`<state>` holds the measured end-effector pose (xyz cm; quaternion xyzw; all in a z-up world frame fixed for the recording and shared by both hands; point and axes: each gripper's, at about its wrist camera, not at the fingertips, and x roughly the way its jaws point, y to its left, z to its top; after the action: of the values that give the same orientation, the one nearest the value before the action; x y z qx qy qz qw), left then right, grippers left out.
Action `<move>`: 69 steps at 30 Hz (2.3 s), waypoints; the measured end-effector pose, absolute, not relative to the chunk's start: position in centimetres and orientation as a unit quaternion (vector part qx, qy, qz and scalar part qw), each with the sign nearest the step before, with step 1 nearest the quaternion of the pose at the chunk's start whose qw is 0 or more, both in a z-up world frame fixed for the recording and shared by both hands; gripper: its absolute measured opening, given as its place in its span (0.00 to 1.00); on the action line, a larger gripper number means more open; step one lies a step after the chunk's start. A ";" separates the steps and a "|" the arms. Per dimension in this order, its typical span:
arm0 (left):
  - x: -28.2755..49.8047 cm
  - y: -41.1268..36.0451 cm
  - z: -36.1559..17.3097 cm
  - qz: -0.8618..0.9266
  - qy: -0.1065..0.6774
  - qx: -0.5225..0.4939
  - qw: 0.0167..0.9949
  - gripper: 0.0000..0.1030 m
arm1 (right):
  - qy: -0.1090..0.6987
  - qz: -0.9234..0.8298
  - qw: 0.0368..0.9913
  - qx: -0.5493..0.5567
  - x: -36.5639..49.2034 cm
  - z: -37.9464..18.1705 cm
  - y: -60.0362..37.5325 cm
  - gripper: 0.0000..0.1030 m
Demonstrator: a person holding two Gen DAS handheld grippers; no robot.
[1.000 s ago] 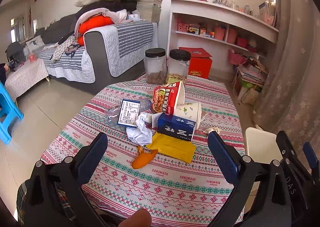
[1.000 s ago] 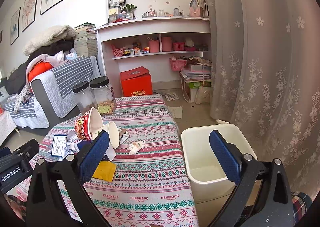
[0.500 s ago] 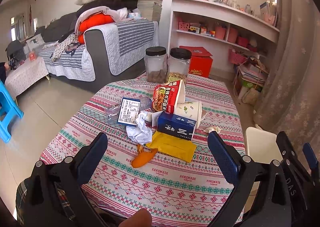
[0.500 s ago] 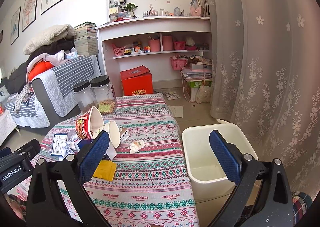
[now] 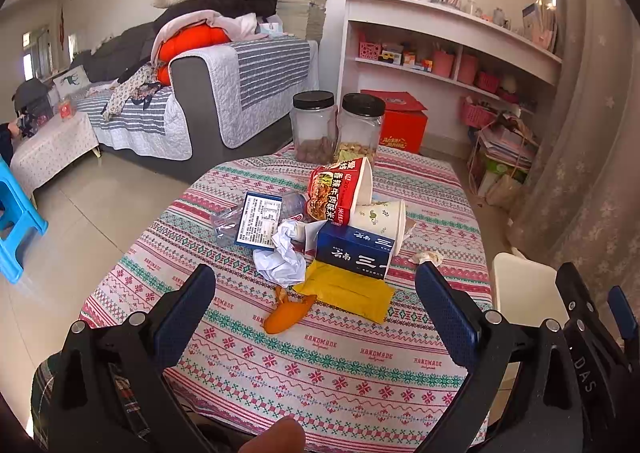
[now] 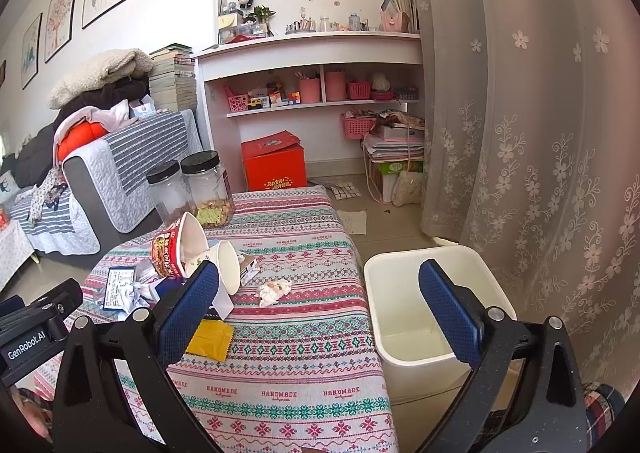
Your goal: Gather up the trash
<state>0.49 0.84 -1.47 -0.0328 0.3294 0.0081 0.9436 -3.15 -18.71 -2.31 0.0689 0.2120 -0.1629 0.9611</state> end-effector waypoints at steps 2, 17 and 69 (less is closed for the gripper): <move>0.5 0.8 -1.4 0.008 0.331 -0.033 0.943 0.94 | 0.213 -0.162 0.961 0.068 -3.1 -2.3 -18.8 0.93; 0.7 0.9 -1.6 0.009 0.334 -0.034 0.942 0.94 | 0.214 -0.162 0.961 0.069 -3.2 -2.4 -18.7 0.93; 19.3 13.3 -11.3 0.022 0.530 -0.174 0.830 0.94 | 0.478 0.058 0.827 0.291 10.5 -10.6 -22.0 0.93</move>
<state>19.30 13.32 -11.27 -0.1744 0.5297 0.0216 0.8298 10.48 -22.02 -10.60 0.2906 0.4776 0.0583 0.8271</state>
